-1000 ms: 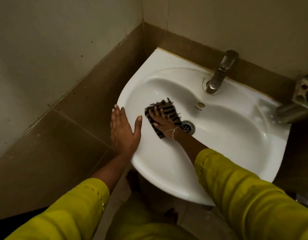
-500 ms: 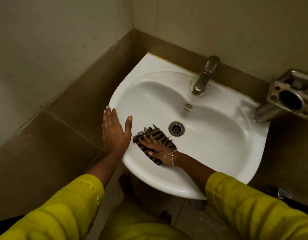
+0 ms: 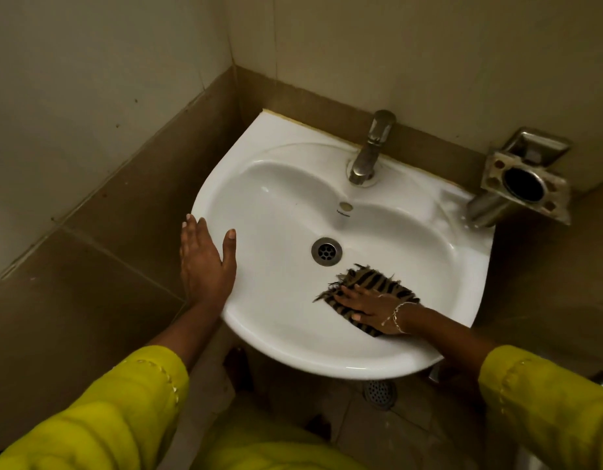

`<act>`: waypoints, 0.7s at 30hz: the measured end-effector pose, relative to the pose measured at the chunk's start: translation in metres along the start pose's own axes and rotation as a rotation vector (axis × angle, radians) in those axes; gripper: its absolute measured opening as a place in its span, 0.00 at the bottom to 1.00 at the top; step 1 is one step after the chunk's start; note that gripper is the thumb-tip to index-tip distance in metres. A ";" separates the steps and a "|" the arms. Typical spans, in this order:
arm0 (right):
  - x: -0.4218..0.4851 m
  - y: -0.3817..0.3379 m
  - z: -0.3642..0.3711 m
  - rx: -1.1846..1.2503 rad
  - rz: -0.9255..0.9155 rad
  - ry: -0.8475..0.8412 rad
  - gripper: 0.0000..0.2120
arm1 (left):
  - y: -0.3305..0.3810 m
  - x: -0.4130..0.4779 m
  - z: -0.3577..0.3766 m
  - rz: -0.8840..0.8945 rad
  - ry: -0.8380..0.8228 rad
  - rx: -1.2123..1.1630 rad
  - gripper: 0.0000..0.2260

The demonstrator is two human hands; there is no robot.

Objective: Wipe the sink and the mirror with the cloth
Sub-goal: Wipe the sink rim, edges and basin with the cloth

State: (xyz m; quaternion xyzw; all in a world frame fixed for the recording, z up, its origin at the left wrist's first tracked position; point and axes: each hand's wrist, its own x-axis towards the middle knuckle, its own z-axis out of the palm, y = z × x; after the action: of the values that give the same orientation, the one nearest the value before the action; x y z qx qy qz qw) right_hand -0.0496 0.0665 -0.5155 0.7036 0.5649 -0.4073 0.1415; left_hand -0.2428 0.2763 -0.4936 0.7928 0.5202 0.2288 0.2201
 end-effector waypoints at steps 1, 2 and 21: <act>0.001 0.006 0.000 -0.052 0.031 0.015 0.26 | 0.000 0.001 0.000 -0.004 0.000 0.004 0.26; 0.005 0.012 0.000 -0.107 0.062 0.037 0.26 | 0.000 0.001 -0.001 -0.006 -0.001 0.009 0.26; 0.086 -0.006 -0.034 -0.171 0.274 0.368 0.27 | 0.003 -0.002 0.000 -0.010 0.003 0.029 0.33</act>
State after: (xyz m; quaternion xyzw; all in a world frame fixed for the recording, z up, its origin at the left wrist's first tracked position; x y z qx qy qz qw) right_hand -0.0383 0.1494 -0.5553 0.8214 0.5130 -0.2000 0.1492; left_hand -0.2416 0.2734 -0.4924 0.7928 0.5279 0.2215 0.2090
